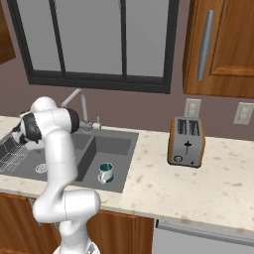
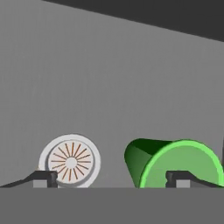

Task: Move any existing items from the left basin to the right basin for drying. Then move the cup from the counter to the left basin of the sink for washing.

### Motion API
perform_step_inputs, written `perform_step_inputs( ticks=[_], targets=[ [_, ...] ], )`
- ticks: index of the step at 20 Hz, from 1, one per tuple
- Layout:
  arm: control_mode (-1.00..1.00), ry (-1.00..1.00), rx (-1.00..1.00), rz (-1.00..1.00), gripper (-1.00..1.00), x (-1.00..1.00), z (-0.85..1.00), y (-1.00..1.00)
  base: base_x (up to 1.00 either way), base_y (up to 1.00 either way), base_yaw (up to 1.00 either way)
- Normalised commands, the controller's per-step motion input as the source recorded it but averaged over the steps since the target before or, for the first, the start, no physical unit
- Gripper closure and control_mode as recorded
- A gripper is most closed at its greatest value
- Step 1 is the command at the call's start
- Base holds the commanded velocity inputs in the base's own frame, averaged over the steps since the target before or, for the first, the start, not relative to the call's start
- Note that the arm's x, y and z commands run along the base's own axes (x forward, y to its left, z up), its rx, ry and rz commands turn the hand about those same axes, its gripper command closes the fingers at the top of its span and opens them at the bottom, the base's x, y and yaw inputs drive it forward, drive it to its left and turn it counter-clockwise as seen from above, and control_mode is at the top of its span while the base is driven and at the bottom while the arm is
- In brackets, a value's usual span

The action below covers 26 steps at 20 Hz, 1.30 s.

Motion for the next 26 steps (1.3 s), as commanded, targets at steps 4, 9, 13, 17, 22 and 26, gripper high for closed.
perform_step_inputs(
  ticks=[4,9,13,17,22,26],
  targets=[
    [-1.00,0.00,0.00,0.00,-1.00,0.00,0.38,0.00,0.00,0.00,0.00],
    [-1.00,0.00,0.00,0.00,-1.00,0.00,0.47,0.00,0.00,0.00,0.00],
    [-1.00,0.00,0.00,0.00,-1.00,-0.01,0.49,0.00,0.00,0.00,0.00],
    [-1.00,0.00,0.00,0.00,-1.00,-0.10,0.49,0.00,0.00,0.00,0.00],
    [-1.00,0.00,0.00,0.00,-1.00,-0.20,0.42,0.00,0.00,0.00,0.00],
    [-1.00,0.00,0.00,0.00,-1.00,-0.33,0.40,0.00,0.00,0.00,0.00]
  ],
)
